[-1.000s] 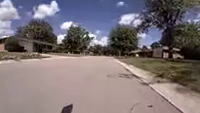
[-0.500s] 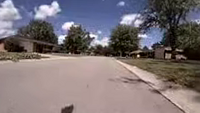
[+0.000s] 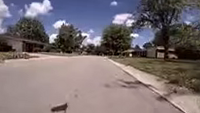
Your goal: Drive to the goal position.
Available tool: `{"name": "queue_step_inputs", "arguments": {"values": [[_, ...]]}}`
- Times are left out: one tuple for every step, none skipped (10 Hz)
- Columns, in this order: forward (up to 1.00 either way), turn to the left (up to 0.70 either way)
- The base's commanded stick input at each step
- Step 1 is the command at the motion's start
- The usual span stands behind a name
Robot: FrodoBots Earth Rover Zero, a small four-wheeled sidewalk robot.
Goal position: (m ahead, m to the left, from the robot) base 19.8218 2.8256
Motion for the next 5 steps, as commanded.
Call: {"name": "queue_step_inputs", "arguments": {"values": [[0.85, 0.00], [0.85, 0.00], [0.85, 0.00], [0.85, 0.00], [0.85, 0.00]]}}
